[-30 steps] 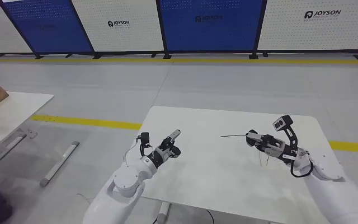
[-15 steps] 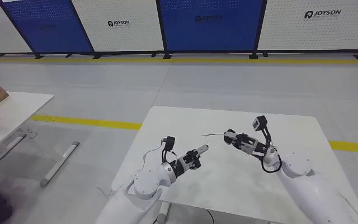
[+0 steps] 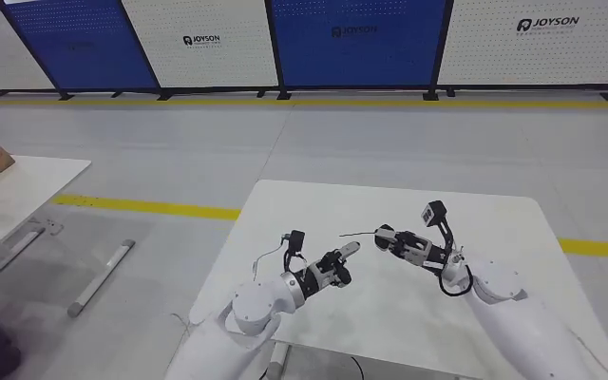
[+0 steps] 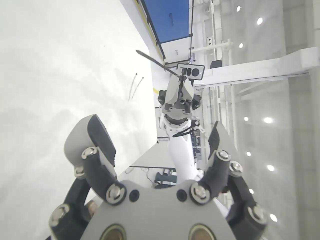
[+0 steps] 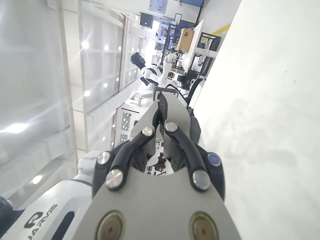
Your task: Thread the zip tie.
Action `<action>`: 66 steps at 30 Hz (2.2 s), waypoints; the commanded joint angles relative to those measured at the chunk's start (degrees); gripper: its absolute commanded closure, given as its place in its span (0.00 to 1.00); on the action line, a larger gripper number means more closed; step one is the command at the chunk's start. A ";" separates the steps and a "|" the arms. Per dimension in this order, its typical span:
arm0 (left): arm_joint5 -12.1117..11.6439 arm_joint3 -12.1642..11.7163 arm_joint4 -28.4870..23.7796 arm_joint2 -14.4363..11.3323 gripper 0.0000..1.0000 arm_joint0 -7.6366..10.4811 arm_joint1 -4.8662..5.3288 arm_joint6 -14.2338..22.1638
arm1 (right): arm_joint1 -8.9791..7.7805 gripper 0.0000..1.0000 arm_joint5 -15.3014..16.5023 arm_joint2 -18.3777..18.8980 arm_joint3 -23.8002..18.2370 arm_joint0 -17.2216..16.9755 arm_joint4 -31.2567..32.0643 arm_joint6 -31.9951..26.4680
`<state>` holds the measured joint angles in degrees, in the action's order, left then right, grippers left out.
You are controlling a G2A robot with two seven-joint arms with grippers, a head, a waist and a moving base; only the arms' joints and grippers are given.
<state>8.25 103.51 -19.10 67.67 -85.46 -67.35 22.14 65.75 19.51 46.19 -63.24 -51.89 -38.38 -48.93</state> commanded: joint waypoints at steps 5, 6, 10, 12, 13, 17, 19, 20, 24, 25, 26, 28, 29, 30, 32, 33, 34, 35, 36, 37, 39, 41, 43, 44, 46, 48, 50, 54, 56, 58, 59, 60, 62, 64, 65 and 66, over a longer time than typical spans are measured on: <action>0.21 -4.15 -9.98 -1.68 0.00 5.38 -0.96 1.33 | 0.05 1.00 -0.25 1.32 -1.19 -1.68 0.08 -0.95; 0.21 -4.15 -9.98 -1.68 0.00 5.38 -0.96 1.33 | 0.05 1.00 -0.25 1.32 -1.19 -1.68 0.08 -0.95; 0.21 -4.15 -9.98 -1.68 0.00 5.38 -0.96 1.33 | 0.05 1.00 -0.25 1.32 -1.19 -1.68 0.08 -0.95; 0.21 -4.15 -9.98 -1.68 0.00 5.38 -0.96 1.33 | 0.05 1.00 -0.25 1.32 -1.19 -1.68 0.08 -0.95; 0.21 -4.15 -9.98 -1.68 0.00 5.38 -0.96 1.33 | 0.05 1.00 -0.25 1.32 -1.19 -1.68 0.08 -0.95; -0.48 -4.32 -9.75 -2.11 0.00 5.41 -1.10 -0.40 | 0.05 1.00 -0.25 1.32 -1.19 -1.68 0.08 -0.95; -1.89 -4.83 -10.31 -2.55 0.00 5.88 -1.42 -3.21 | 0.05 1.00 -0.25 1.32 -1.19 -1.68 0.08 -0.95; -2.34 -5.22 -10.66 -2.99 0.00 6.32 -1.60 -4.13 | 0.05 1.00 -0.25 1.32 -1.19 -1.68 0.08 -0.95; -4.13 -7.80 -9.63 -5.51 0.00 9.25 -2.52 -9.72 | 0.05 1.00 -0.25 1.32 -1.19 -1.68 0.08 -0.95; -3.95 -8.09 -9.25 -5.77 0.00 9.56 -2.58 -10.10 | 0.05 1.00 -0.25 1.32 -1.19 -1.68 0.08 -0.95; -3.95 -8.09 -9.25 -5.77 0.00 9.56 -2.58 -10.10 | 0.05 1.00 -0.25 1.32 -1.19 -1.68 0.08 -0.95; -3.95 -8.09 -9.25 -5.77 0.00 9.56 -2.58 -10.10 | 0.05 1.00 -0.25 1.32 -1.19 -1.68 0.08 -0.95; -3.95 -8.09 -9.25 -5.77 0.00 9.56 -2.58 -10.10 | 0.05 1.00 -0.25 1.32 -1.19 -1.68 0.08 -0.95; -3.95 -8.09 -9.25 -5.77 0.00 9.56 -2.58 -10.10 | 0.05 1.00 -0.25 1.32 -1.19 -1.68 0.08 -0.95; -3.95 -8.09 -9.25 -5.77 0.00 9.56 -2.58 -10.10 | 0.05 1.00 -0.25 1.32 -1.19 -1.68 0.08 -0.95; -3.95 -8.09 -9.25 -5.77 0.00 9.56 -2.58 -10.10 | 0.05 1.00 -0.25 1.32 -1.19 -1.68 0.08 -0.95; -4.85 -8.00 -8.64 -5.84 0.00 9.37 -2.60 -10.45 | 0.05 1.00 -0.25 1.32 -1.19 -1.68 0.08 -0.95; -6.20 -7.99 -7.84 -5.84 0.00 9.12 -2.62 -11.15 | 0.05 1.00 -0.25 1.32 -1.19 -1.68 0.08 -0.95; -7.09 -8.22 -7.27 -6.09 0.00 8.78 -2.64 -11.25 | 0.05 1.00 -0.25 1.32 -1.19 -1.68 0.08 -0.95; -7.35 -8.51 -7.13 -6.24 0.00 8.65 -2.65 -10.94 | 0.05 1.00 -0.25 1.32 -1.19 -1.68 0.08 -0.95; -7.99 -9.05 -7.20 -6.20 0.00 8.65 -2.68 -10.74 | 0.05 1.00 -0.25 1.32 -1.19 -1.68 0.08 -0.95; -8.46 -9.81 -7.38 -6.38 0.00 8.74 -2.70 -9.37 | 0.05 1.00 -0.25 1.32 -1.19 -1.68 0.08 -0.95; -8.72 -10.28 -7.53 -6.45 0.00 8.80 -2.74 -8.98 | 0.05 1.00 -0.25 1.32 -1.19 -1.68 0.08 -0.95; -8.52 -10.47 -8.16 -6.58 0.07 8.88 -2.79 -8.53 | 0.05 1.00 -0.25 1.32 -1.19 -1.68 0.08 -0.95; -8.20 -10.78 -8.22 -6.55 0.61 9.23 -2.80 -7.92 | 0.05 1.00 -0.25 1.32 -1.19 -1.68 0.08 -0.95; -8.29 -10.95 -8.11 -6.59 0.87 9.33 -2.83 -7.91 | 0.05 1.00 -0.25 1.32 -1.19 -1.68 0.08 -0.95; -8.31 -11.08 -8.20 -6.65 1.00 9.40 -2.87 -7.77 | 0.05 1.00 -0.25 1.32 -1.19 -1.68 0.08 -0.95; -8.48 -11.28 -8.52 -6.76 1.00 9.46 -2.97 -7.86 | 0.05 1.00 -0.25 1.32 -1.19 -1.68 0.08 -0.95; -8.34 -11.34 -8.62 -6.67 1.00 9.71 -3.00 -7.79 | 0.05 1.00 -0.25 1.32 -1.19 -1.68 0.08 -0.95; -8.53 -11.32 -8.43 -6.65 1.00 9.61 -3.01 -7.79 | 0.05 1.00 -0.25 1.32 -1.19 -1.68 0.08 -0.95; -8.72 -11.25 -8.27 -6.61 1.00 9.49 -3.00 -7.79 | 0.05 1.00 -0.25 1.32 -1.19 -1.68 0.08 -0.95; -8.91 -11.20 -8.09 -6.56 1.00 9.33 -2.98 -7.78 | 0.05 1.00 -0.25 1.32 -1.19 -1.68 0.08 -0.95; -9.20 -11.03 -7.82 -6.43 1.00 8.98 -2.93 -7.63 | 0.05 1.00 -0.25 1.32 -1.19 -1.68 0.08 -0.95; -9.43 -10.94 -7.51 -6.30 1.00 8.75 -2.89 -7.42 | 0.05 1.00 -0.25 1.32 -1.19 -1.68 0.08 -0.95; -9.58 -10.94 -7.24 -6.23 1.00 8.65 -2.86 -7.39 | 0.05 1.00 -0.25 1.32 -1.19 -1.68 0.08 -0.95; -9.71 -10.94 -6.94 -6.22 1.00 8.57 -2.85 -7.40 | 0.05 1.00 -0.25 1.32 -1.19 -1.68 0.08 -0.95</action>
<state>-1.34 92.58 -26.33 61.44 -76.82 -70.21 14.75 65.80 19.27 47.51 -64.43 -53.57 -38.30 -49.88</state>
